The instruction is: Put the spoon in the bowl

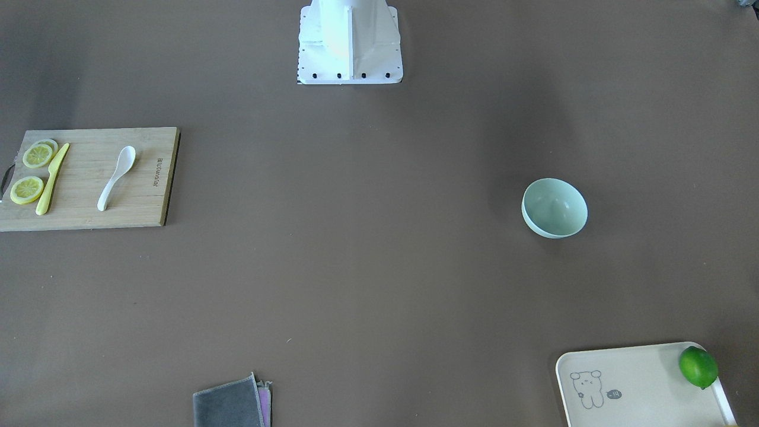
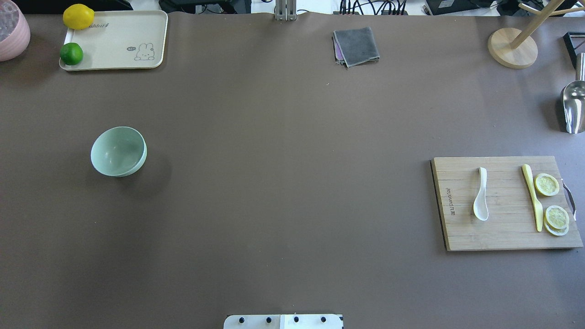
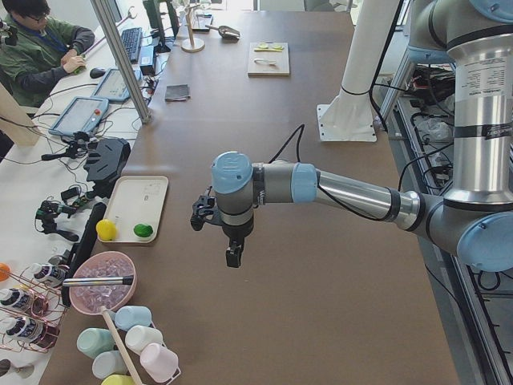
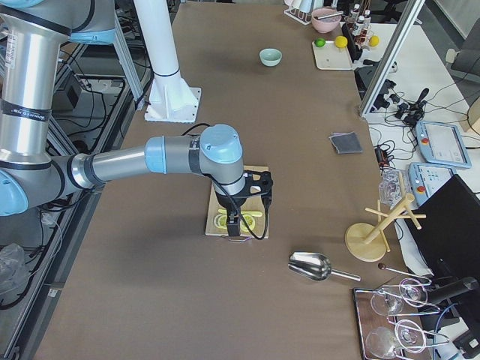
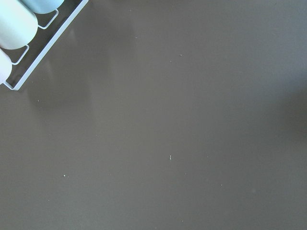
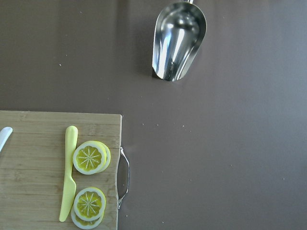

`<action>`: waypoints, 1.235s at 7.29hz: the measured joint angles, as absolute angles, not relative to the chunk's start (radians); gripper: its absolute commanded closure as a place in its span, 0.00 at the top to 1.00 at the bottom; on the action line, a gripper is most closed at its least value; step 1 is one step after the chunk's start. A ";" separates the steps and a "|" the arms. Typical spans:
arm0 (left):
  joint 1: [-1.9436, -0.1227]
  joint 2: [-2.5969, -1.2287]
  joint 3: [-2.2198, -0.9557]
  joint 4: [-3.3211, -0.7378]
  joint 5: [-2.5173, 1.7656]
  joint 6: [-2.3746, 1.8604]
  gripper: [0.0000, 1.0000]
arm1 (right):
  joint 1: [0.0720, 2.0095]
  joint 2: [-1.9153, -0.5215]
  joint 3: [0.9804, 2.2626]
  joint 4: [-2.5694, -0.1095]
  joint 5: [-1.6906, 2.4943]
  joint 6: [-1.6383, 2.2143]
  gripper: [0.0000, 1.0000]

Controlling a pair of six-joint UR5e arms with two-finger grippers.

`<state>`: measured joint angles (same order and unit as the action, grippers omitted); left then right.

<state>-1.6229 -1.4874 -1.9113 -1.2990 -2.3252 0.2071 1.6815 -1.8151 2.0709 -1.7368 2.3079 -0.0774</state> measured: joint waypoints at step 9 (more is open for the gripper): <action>-1.621 -1.629 -1.813 -1.631 -2.322 0.146 0.99 | 1.680 -1.854 2.033 -1.457 2.340 -0.047 1.00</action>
<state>-1.6208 -1.6292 -1.8131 -1.6307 -2.3224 0.1456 1.6797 -1.8540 2.0330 -1.4570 2.3401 -0.0471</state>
